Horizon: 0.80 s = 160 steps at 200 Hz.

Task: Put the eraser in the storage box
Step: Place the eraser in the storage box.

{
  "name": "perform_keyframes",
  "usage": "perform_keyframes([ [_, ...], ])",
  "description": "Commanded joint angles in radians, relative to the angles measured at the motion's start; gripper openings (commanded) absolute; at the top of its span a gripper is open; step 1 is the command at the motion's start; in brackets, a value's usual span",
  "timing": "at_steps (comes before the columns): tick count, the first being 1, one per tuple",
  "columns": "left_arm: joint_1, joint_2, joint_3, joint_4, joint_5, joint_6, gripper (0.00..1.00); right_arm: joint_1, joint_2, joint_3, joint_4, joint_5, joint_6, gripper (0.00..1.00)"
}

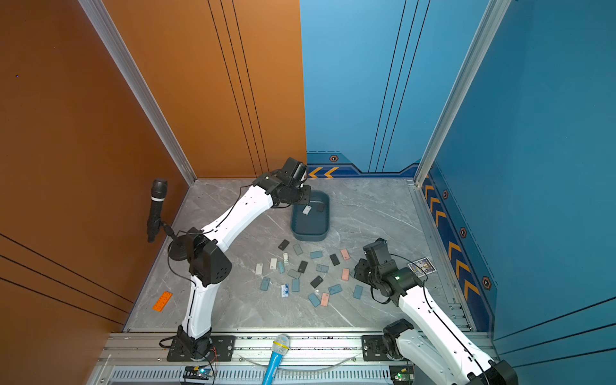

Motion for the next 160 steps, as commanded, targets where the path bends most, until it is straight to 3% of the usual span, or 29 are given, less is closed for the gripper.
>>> perform_keyframes([
  [1,-0.024,-0.101,-0.142,0.058,-0.002,0.049,0.34,0.024,-0.002,-0.042,-0.044,0.045,0.059,0.44],
  [64,-0.056,-0.439,-0.655,0.453,0.068,0.029,0.35,0.053,0.053,-0.1,-0.034,0.068,0.119,0.45],
  [160,-0.085,-0.574,-0.87,0.494,0.055,0.028,0.36,0.139,0.133,-0.136,-0.009,0.084,0.195,0.49],
])
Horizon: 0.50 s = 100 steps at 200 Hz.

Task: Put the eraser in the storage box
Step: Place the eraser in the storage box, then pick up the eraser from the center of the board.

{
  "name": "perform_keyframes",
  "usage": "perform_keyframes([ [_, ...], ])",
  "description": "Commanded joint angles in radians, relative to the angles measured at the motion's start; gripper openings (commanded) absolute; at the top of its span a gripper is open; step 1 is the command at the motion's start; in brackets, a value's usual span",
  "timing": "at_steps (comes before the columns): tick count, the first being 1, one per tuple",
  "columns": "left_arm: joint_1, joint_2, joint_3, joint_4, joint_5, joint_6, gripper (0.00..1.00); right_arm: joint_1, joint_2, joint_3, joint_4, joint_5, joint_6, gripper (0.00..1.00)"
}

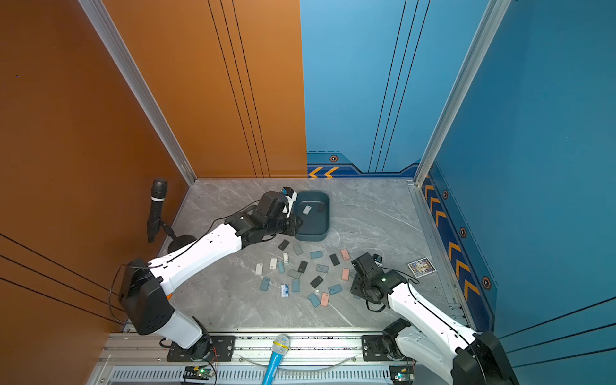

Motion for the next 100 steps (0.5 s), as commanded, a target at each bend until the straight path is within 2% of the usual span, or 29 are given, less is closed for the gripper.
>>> perform_keyframes([
  [1,-0.009,-0.04,-0.036,0.029,-0.002,0.002,0.36,0.02,0.014,-0.024,0.0,0.032,0.048,0.49],
  [100,-0.009,-0.05,-0.095,0.056,-0.007,-0.027,0.36,0.045,0.12,-0.007,0.03,0.061,0.058,0.52],
])
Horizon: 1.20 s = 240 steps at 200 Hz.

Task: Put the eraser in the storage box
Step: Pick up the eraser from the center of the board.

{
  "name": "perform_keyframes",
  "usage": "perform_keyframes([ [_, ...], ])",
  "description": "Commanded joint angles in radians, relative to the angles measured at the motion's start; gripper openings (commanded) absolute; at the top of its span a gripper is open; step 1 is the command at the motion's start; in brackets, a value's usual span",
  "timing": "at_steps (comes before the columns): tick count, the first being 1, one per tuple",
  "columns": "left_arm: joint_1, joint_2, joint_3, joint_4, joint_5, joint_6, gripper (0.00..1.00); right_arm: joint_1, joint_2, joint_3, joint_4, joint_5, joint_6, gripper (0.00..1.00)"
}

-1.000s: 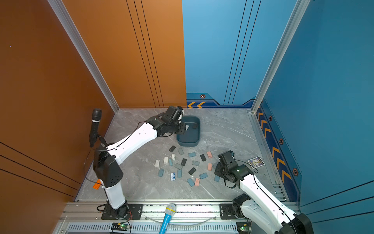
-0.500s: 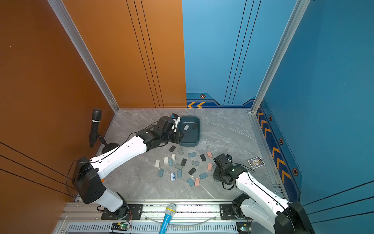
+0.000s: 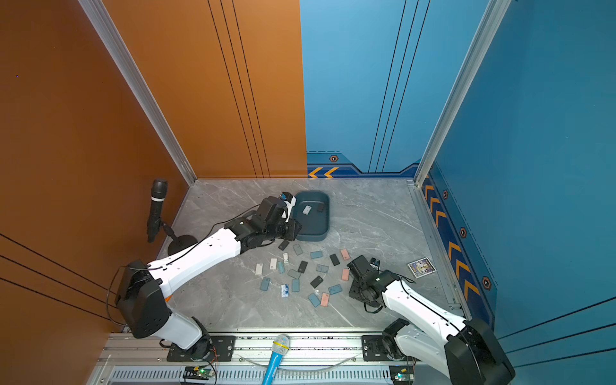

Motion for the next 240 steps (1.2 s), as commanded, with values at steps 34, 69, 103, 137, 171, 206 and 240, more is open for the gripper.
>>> perform_keyframes([
  [34,-0.006,-0.03,-0.036,0.025,-0.016,-0.023,0.36,0.022,0.095,0.032,-0.011,0.047,0.012,0.48],
  [69,-0.004,-0.03,-0.043,0.025,-0.015,-0.024,0.36,0.046,0.126,0.041,-0.005,0.042,0.022,0.34],
  [103,-0.003,-0.03,-0.047,0.023,-0.019,-0.024,0.36,0.05,0.118,0.051,0.003,0.039,0.029,0.28],
  [137,0.002,-0.033,-0.049,0.017,-0.026,-0.028,0.36,0.047,0.094,0.099,-0.037,0.059,0.01,0.28],
  [171,0.012,-0.068,-0.075,0.026,-0.037,-0.035,0.35,0.031,0.074,0.189,-0.088,0.075,-0.042,0.29],
  [206,0.037,-0.125,-0.125,0.021,-0.048,-0.044,0.35,0.0,0.116,0.343,-0.136,0.081,-0.14,0.3],
  [240,0.069,-0.194,-0.181,-0.004,-0.065,-0.048,0.35,-0.025,0.254,0.543,-0.177,0.061,-0.253,0.3],
])
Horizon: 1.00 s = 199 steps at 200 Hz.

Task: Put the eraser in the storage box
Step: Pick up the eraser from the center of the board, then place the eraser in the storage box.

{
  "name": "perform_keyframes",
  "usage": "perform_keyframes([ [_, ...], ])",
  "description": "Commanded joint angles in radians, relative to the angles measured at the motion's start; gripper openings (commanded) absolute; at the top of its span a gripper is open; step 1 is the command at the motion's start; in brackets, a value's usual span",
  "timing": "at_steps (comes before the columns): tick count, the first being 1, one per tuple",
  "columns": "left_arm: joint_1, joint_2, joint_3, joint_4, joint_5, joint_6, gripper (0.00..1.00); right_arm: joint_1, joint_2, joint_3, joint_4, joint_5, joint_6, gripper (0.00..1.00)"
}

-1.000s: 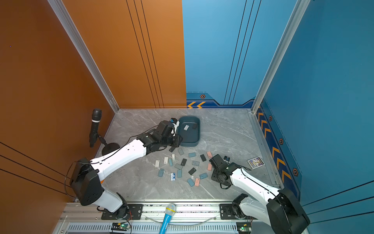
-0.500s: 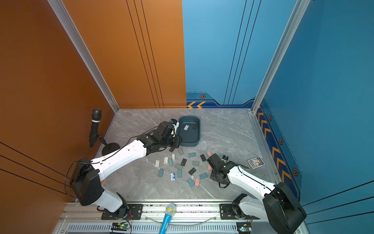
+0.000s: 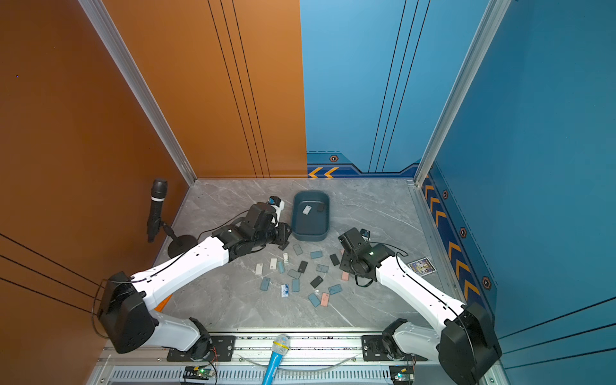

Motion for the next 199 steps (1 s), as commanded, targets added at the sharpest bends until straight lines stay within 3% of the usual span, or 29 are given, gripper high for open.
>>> perform_keyframes([
  [1,0.024,-0.057,-0.039,-0.027,-0.034,-0.01,0.35,-0.016,0.091,0.121,-0.066,0.003,-0.116,0.3],
  [114,0.1,-0.288,-0.261,-0.067,-0.122,-0.095,0.35,-0.036,0.733,0.908,-0.155,-0.094,-0.378,0.26],
  [199,0.122,-0.334,-0.301,-0.099,-0.156,-0.144,0.36,-0.09,1.134,1.351,-0.244,-0.156,-0.411,0.27],
])
